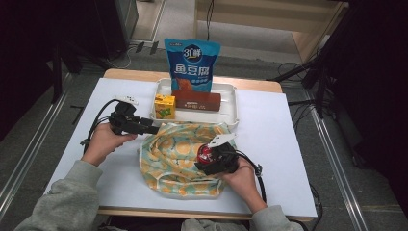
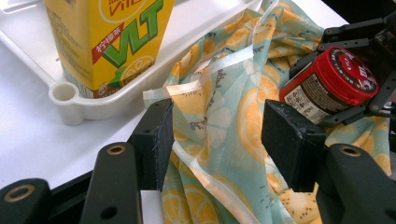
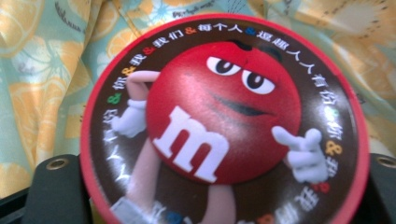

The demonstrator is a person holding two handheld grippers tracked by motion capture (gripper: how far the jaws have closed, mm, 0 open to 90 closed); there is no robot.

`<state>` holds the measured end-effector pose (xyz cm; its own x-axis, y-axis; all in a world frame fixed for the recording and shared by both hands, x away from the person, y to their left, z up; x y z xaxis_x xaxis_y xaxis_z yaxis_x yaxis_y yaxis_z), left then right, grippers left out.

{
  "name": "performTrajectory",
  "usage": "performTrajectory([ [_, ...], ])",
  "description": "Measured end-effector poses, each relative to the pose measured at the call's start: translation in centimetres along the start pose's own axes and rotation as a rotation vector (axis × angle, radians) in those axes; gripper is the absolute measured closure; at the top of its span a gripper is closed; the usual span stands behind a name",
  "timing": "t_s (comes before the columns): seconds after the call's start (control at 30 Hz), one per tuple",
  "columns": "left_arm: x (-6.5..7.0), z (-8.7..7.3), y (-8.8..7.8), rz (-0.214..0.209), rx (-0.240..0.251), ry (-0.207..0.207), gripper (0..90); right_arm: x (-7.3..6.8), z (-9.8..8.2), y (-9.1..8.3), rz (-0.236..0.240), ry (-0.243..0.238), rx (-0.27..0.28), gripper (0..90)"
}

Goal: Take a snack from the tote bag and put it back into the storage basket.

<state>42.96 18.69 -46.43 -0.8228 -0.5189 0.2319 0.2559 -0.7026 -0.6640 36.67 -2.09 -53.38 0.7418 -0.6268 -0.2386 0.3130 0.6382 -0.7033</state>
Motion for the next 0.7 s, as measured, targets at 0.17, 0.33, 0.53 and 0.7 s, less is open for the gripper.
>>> performTrajectory([
  [0.17,0.1,0.0,0.0,-0.004,0.003,-0.002,44.4,0.1,0.1,-0.2,0.006,-0.003,-0.022,25.6],
  [0.33,0.0,-0.1,0.1,-0.004,-0.002,-0.003,44.4,-0.1,0.3,-0.2,0.016,-0.005,-0.029,25.7],
  [0.53,0.0,-0.1,-0.1,-0.002,0.002,-0.005,44.4,0.0,0.8,-0.5,0.046,0.029,-0.029,25.8],
  [0.7,0.0,-0.2,-0.1,-0.003,0.001,-0.007,44.4,0.2,1.4,-1.1,0.043,0.032,-0.022,25.9],
])
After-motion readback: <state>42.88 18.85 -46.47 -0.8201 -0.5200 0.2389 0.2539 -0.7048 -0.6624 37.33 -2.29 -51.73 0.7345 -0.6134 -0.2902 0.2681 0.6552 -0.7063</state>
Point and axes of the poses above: each handheld gripper's, and its own axes: y roughly forward along the jaws, z roughly out of its top, x roughly to its right, the point moved 10 cm from there along y, roughly forward along the jaws, and after that the axes turned 9 degrees about y, right-handed, at the moved point
